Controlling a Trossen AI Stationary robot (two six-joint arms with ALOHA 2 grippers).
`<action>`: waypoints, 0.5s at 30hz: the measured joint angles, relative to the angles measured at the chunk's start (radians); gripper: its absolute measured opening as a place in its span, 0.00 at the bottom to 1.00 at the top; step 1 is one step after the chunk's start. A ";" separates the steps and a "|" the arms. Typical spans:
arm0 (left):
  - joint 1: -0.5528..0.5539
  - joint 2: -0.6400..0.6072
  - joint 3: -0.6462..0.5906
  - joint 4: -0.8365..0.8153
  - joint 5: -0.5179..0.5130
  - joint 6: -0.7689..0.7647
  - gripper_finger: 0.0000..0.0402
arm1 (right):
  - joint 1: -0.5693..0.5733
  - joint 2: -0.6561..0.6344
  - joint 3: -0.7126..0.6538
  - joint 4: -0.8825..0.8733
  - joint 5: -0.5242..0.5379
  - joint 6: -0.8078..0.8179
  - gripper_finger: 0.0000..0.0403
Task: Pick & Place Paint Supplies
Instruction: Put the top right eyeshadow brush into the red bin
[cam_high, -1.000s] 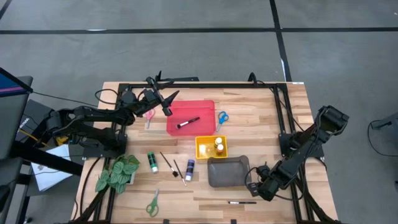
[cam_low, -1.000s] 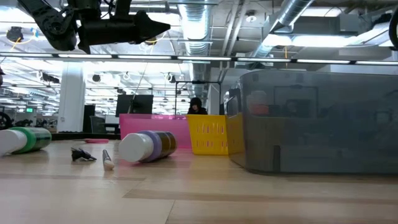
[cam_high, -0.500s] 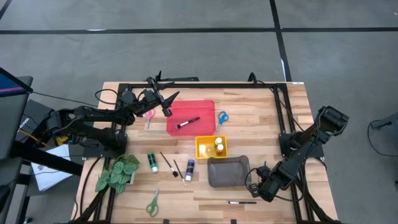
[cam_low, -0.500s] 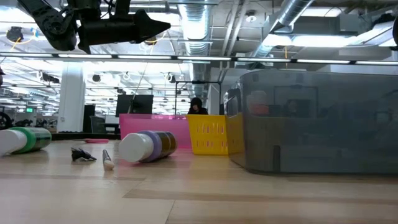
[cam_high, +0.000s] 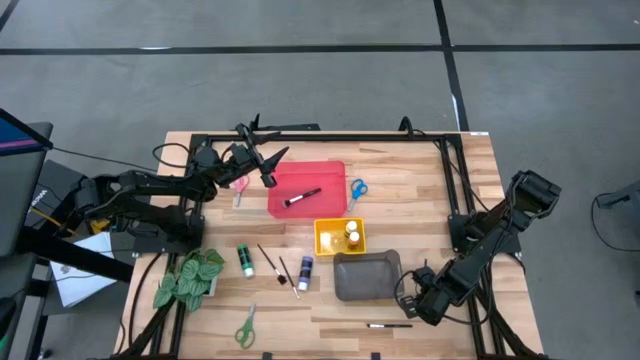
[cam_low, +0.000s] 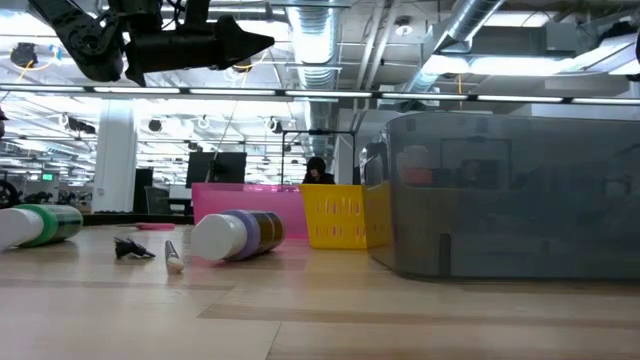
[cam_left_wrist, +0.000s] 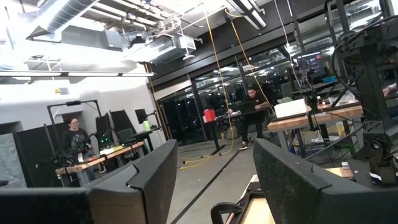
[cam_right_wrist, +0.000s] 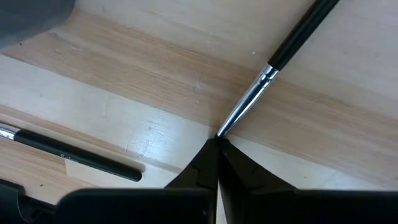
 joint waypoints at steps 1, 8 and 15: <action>0.000 0.000 0.000 0.000 0.000 0.000 0.51 | 0.000 0.000 0.000 0.000 0.000 0.000 0.00; 0.000 0.000 0.000 0.000 0.000 0.000 0.51 | 0.001 -0.022 0.050 -0.156 0.041 -0.005 0.00; 0.000 0.000 0.000 0.000 0.000 0.000 0.51 | 0.008 -0.079 0.138 -0.353 0.068 -0.004 0.00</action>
